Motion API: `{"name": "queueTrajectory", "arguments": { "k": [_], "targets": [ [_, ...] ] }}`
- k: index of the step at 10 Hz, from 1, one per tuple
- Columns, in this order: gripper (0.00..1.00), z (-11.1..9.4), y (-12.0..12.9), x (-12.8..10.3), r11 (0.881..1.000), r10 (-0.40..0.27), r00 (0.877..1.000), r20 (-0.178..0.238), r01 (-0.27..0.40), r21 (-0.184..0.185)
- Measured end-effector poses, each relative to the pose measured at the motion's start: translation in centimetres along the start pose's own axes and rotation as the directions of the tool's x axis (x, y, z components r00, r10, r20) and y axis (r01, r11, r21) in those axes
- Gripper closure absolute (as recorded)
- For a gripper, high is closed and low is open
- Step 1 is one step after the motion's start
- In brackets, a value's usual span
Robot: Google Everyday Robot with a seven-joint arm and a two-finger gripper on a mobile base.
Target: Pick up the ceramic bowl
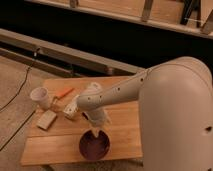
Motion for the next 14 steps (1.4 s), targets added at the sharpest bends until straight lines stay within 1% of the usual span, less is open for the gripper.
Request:
{"name": "queueTrajectory", "arguments": {
  "k": [5, 6, 7, 8, 9, 10, 11, 12, 13, 14],
  "targets": [
    [0.35, 1.2, -0.5, 0.6, 0.999, 0.047, 0.999, -0.022, -0.048, -0.021],
    [0.38, 1.3, -0.6, 0.6, 0.998, 0.054, 0.998, -0.024, -0.054, -0.025],
    [0.47, 1.3, -0.6, 0.5, 0.998, 0.060, 0.998, -0.023, -0.060, -0.029],
    [0.53, 1.2, -0.7, 0.4, 0.998, 0.062, 0.998, -0.021, -0.063, -0.031],
    [0.67, 0.9, -0.7, 0.2, 0.997, 0.069, 0.998, -0.014, -0.069, -0.035],
    [0.75, 0.7, -0.8, -0.1, 0.997, 0.072, 0.997, -0.006, -0.072, -0.036],
    [0.86, 0.2, -1.0, -0.3, 0.997, 0.073, 0.997, 0.003, -0.073, -0.034],
    [0.96, -0.8, -0.8, -0.8, 0.998, 0.064, 0.998, 0.027, -0.063, -0.031],
    [1.00, -1.6, -0.6, -1.3, 0.999, 0.049, 0.998, 0.046, -0.048, -0.026],
    [1.00, -2.6, -0.1, -1.9, 0.999, 0.036, 0.997, 0.067, -0.034, -0.025]
  ]
}}
